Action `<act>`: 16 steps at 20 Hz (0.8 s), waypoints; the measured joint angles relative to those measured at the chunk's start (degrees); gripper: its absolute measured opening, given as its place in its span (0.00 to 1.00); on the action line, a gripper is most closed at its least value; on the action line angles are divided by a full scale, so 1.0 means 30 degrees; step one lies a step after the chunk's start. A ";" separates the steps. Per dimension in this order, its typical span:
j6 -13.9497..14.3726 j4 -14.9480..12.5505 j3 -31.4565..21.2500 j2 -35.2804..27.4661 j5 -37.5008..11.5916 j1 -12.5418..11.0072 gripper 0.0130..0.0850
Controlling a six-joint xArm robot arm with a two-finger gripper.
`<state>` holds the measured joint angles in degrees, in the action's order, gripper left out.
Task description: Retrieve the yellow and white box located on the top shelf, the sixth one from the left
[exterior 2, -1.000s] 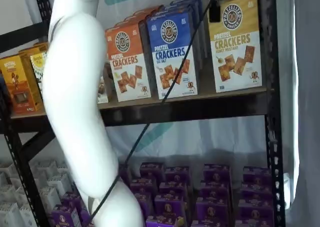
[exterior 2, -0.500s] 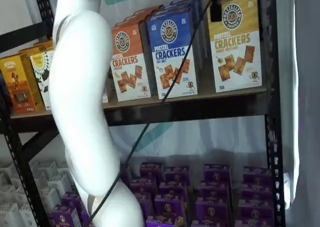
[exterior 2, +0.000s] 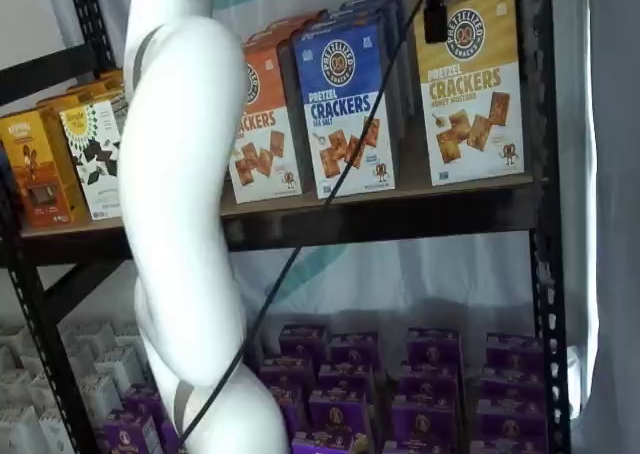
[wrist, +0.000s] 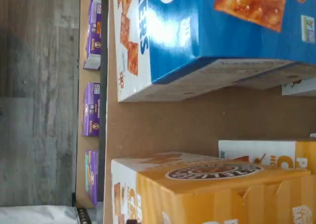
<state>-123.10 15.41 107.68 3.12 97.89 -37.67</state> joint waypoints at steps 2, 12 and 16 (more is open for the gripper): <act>0.0065 -0.0317 0.0105 -0.0078 0.0075 0.0174 1.00; 0.0217 -0.1736 0.0250 -0.0242 0.0248 0.0812 1.00; 0.0287 -0.2154 0.0776 -0.0581 0.0582 0.0983 1.00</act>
<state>-122.24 8.94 110.01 1.37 99.64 -34.71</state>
